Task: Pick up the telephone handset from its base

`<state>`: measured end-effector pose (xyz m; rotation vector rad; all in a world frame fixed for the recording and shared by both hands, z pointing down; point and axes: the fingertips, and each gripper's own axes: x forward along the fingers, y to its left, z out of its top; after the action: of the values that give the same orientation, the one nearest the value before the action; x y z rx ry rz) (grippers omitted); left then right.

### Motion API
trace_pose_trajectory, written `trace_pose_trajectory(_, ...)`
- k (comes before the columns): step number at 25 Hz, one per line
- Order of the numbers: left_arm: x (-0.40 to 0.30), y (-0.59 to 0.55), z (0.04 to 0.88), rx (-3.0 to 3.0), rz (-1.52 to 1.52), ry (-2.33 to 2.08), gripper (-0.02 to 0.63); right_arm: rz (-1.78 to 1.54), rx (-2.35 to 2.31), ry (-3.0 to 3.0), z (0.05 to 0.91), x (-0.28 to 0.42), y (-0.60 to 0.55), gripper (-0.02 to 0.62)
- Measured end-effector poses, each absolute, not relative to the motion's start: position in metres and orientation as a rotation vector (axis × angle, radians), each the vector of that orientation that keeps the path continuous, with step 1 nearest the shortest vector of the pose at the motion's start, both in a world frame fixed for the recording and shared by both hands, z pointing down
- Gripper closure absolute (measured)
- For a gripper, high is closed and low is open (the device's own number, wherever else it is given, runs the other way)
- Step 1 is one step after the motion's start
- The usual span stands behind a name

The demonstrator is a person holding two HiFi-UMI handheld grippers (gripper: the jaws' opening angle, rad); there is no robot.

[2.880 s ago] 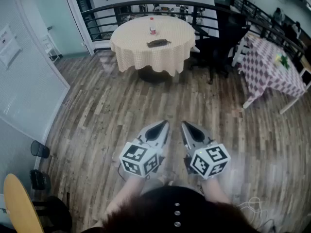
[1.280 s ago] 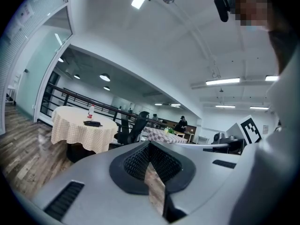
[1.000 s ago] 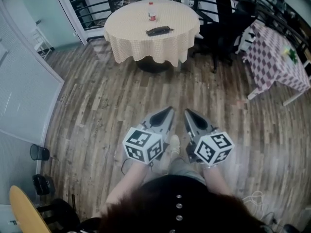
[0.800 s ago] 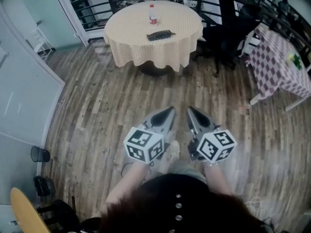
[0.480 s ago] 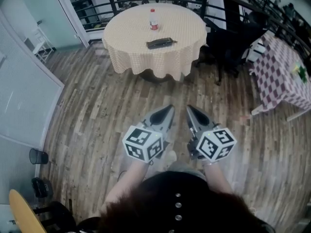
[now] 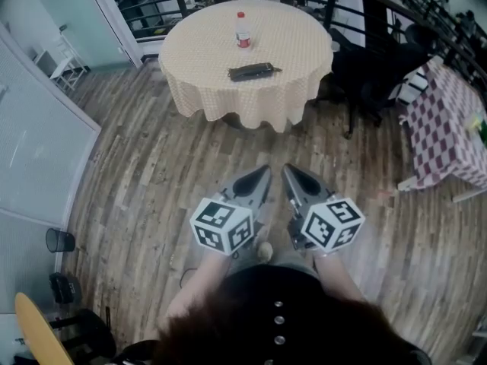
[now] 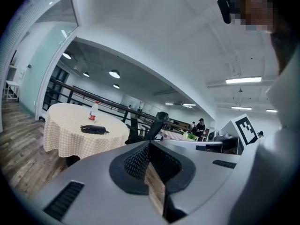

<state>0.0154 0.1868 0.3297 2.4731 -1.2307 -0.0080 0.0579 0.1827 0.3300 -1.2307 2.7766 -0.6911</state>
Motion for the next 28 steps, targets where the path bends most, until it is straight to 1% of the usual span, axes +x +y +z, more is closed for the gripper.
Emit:
trace_pose_trajectory(11,0.025,0.114,0.348,2.468,0.039,-1.168,0.6,-0.744,-1.275,2.742,0.349,0.07,0.124,0.586)
trace_pose_trajectory(19,0.018,0.021,0.346,2.494,0.064,-1.136,0.6,-0.753,-1.32,2.714,0.353,0.061,0.036,0.585)
trace_pose_trajectory(28,-0.014,-0.084,0.35,2.487,0.121,-1.105,0.6,-0.786,-1.349,2.701,0.352,0.028,-0.068,0.586)
